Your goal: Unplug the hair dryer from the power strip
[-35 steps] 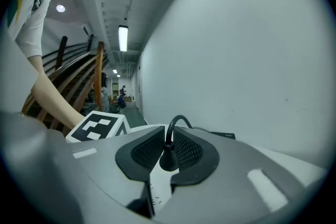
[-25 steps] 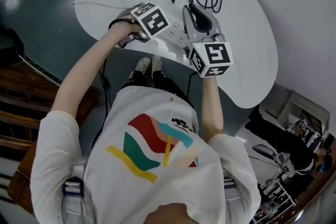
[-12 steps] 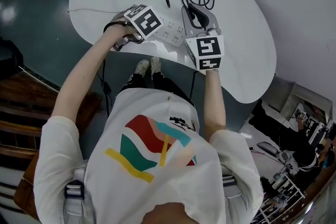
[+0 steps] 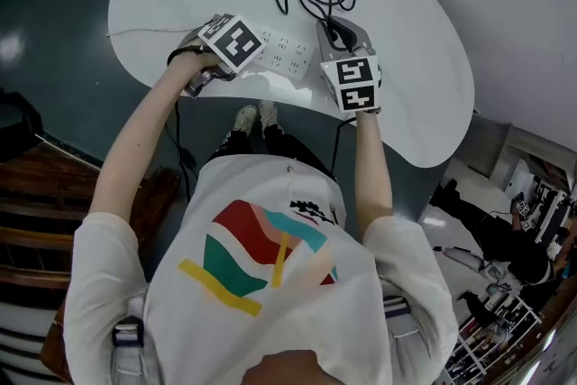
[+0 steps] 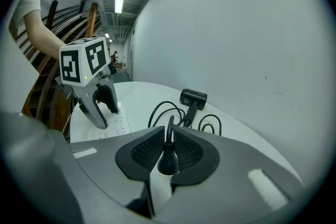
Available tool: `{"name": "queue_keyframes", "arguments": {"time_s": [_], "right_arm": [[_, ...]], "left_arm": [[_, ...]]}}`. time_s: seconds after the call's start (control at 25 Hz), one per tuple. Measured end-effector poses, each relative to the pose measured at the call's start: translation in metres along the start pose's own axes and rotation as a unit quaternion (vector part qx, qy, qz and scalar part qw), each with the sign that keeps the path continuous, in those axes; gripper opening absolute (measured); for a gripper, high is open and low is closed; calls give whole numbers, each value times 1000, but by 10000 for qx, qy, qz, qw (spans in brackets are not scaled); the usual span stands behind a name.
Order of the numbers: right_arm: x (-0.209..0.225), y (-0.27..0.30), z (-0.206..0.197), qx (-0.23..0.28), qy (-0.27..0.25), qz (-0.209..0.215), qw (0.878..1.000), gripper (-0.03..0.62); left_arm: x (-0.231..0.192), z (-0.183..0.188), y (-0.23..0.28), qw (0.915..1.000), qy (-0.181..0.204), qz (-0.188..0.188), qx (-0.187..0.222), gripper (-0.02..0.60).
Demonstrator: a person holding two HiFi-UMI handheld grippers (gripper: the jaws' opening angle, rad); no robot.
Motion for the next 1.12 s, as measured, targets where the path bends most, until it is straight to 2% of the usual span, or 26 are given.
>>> {"name": "queue_keyframes", "arguments": {"time_s": [0.6, 1.0, 1.12], "right_arm": [[2, 11, -69, -845, 274, -57, 9960, 66], [8, 9, -74, -661, 454, -283, 9964, 71], [10, 8, -77, -569, 552, -367, 9962, 92]], "left_arm": [[-1, 0, -2, 10000, -30, 23, -30, 235], [-1, 0, -2, 9999, -64, 39, -99, 235], [-2, 2, -1, 9999, -59, 37, -115, 235]]}}
Point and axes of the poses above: the fingertips, and each gripper's own axes: y forward along the fingers, x to its right, z out of its top, the point moved 2 cm from there along -y, backward along the fingers, and after that the axes turned 13 degrees about z, right-handed, at the moved point
